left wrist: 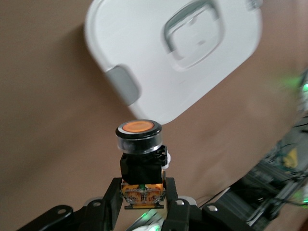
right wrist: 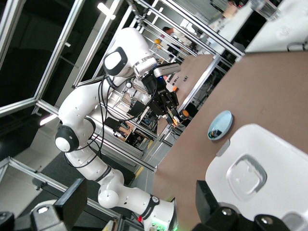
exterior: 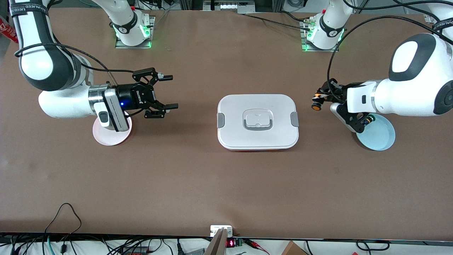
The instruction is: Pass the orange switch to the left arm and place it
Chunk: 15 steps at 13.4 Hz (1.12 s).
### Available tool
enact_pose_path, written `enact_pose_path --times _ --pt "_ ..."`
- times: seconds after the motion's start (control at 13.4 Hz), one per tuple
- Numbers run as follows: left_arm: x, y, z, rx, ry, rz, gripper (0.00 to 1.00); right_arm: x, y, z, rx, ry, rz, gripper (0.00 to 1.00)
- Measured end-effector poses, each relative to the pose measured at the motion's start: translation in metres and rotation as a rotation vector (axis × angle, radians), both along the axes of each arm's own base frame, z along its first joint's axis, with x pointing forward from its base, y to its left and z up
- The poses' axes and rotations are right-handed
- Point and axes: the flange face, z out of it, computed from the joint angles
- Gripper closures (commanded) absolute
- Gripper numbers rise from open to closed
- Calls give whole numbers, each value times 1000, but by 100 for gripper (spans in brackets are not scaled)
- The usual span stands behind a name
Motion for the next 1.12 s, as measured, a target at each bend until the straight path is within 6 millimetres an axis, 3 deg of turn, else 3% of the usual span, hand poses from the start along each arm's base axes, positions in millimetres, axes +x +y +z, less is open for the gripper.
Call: enact_pose_path --times 0.22,0.45,0.82,0.97,1.12 --pt "5 13 -22 205 -29 -169 84 3 -11 -16 -183 51 -23 0" --pt "20 36 -58 274 -31 -330 84 5 -19 -21 -341 207 -52 0" --pt "50 111 -133 290 -60 -442 84 15 -39 26 -717 434 -143 0" --pt "52 151 -169 268 -86 -466 83 13 -50 39 -892 493 -167 0" --pt "48 175 -192 270 -91 -502 83 5 -61 43 -1070 543 -162 0"
